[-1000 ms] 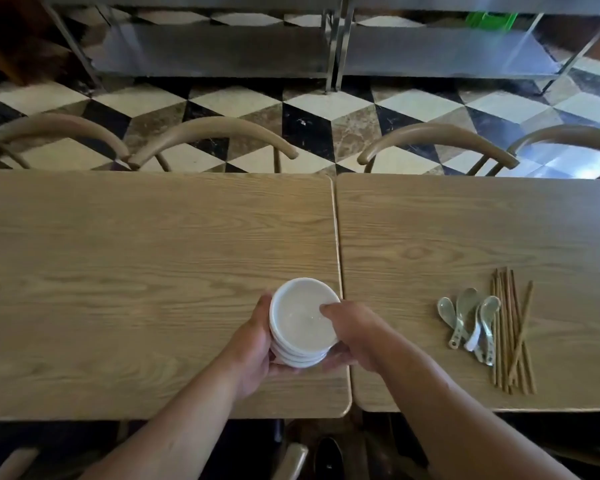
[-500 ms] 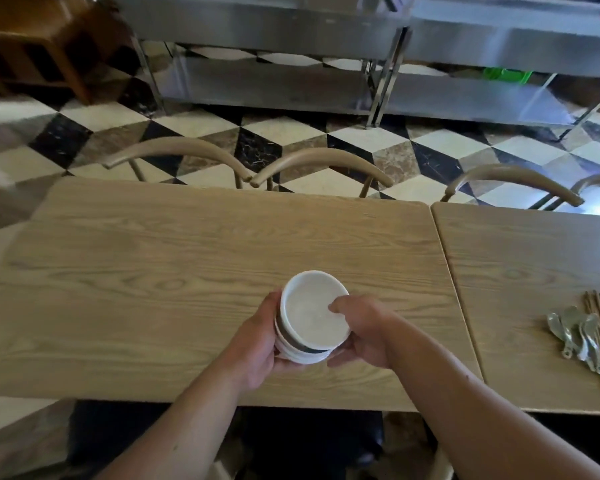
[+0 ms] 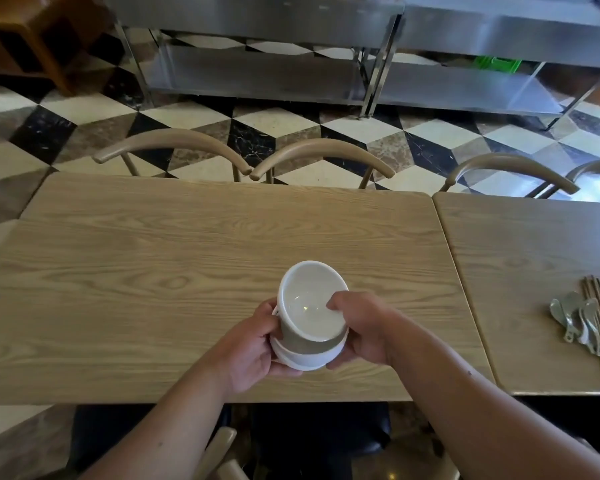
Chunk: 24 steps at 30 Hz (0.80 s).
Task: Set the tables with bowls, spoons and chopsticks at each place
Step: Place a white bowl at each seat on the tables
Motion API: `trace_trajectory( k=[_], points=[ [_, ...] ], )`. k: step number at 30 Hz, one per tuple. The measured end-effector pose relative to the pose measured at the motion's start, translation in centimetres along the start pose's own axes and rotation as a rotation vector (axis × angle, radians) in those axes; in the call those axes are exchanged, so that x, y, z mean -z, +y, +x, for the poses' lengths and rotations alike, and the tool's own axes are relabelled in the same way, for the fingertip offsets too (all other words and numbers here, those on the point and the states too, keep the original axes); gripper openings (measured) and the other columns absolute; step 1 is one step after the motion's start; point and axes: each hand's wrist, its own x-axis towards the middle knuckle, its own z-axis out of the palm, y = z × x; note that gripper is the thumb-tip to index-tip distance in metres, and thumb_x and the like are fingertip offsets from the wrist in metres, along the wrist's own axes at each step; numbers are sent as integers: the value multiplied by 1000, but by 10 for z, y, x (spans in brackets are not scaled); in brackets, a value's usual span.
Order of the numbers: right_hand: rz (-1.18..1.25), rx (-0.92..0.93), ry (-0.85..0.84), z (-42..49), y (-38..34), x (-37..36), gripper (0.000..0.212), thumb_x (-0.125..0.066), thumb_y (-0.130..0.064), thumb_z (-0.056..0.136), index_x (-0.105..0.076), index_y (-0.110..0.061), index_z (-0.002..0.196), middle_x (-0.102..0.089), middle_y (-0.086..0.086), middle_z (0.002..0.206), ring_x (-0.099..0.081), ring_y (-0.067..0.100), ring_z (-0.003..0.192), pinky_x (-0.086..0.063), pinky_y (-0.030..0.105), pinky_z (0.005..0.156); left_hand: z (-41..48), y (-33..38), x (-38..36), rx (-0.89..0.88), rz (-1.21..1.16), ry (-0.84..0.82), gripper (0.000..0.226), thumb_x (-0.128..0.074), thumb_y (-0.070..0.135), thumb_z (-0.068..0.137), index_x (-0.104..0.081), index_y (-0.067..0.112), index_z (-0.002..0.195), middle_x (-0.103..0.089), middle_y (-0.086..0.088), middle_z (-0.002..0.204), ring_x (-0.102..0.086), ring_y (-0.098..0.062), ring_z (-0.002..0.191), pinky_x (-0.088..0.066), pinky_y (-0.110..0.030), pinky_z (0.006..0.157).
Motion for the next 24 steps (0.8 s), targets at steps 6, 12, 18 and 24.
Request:
trace_trajectory(
  k=[6, 12, 18, 24],
  points=[
    [-38, 11, -12, 3, -10, 20, 32, -51, -26, 106, -52, -9, 134, -64, 17, 122, -73, 46, 102, -61, 64, 88, 20, 5, -28, 11, 115, 84, 46, -60, 25, 95, -62, 32, 141, -74, -11, 135, -76, -38, 114, -66, -56, 83],
    [-81, -1, -16, 25, -15, 36, 31, -51, -34, 106, -56, -12, 128, -69, 13, 105, -65, 36, 86, -57, 58, 88, 45, 3, -44, 42, 172, 142, 42, -64, 14, 99, -64, 30, 138, -78, -7, 128, -78, -36, 110, -67, -52, 79],
    [57, -11, -95, 52, -16, 52, 20, -54, -35, 105, -64, -20, 114, -69, 0, 110, -65, 27, 107, -45, 52, 108, 62, -10, -44, 57, 55, 230, 57, -56, -3, 94, -63, 35, 135, -71, -9, 136, -72, -42, 117, -65, -58, 80],
    [243, 75, 117, 83, -15, 77, 24, -55, -21, 104, -60, -7, 122, -64, 11, 101, -64, 27, 80, -55, 41, 69, 57, -19, -24, 62, -105, 386, 57, -54, -12, 95, -62, 33, 128, -58, -16, 139, -65, -49, 119, -65, -59, 75]
  ],
)
